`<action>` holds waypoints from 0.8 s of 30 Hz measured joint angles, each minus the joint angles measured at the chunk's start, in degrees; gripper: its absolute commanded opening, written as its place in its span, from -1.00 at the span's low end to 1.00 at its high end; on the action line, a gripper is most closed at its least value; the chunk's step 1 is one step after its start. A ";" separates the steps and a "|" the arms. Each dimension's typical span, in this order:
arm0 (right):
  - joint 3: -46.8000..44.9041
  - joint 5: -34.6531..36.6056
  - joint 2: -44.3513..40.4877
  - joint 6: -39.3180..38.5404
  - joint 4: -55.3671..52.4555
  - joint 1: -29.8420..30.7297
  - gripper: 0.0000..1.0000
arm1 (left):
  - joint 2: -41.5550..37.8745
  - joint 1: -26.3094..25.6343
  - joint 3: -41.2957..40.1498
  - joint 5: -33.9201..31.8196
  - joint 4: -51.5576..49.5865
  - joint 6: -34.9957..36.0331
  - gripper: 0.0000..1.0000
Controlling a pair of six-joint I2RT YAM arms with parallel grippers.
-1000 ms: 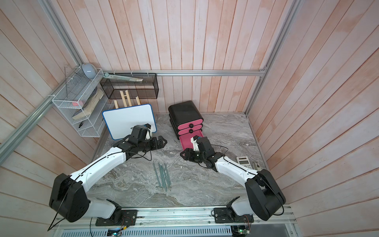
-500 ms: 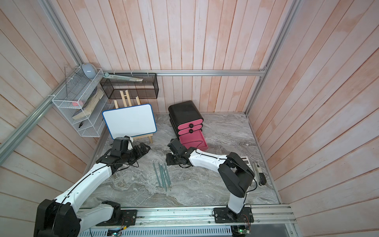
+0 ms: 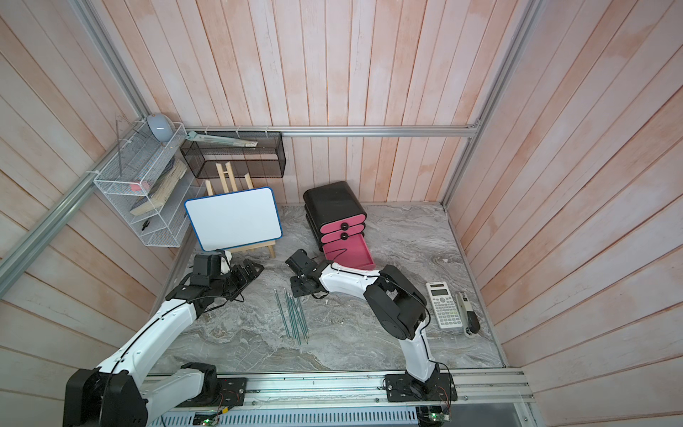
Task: Please place the pencils in the drawer according to their color
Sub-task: Pick up the pencil from the center of the board.
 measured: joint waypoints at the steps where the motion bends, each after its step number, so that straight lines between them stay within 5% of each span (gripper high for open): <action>1: 0.61 0.07 0.46 -0.17 -0.22 0.02 -0.11 | 0.00 0.00 -0.07 0.17 0.13 0.00 0.99; 24: 8.94 0.66 7.63 -3.87 -4.94 1.73 -0.28 | 0.00 0.07 -0.46 1.95 2.05 0.00 0.99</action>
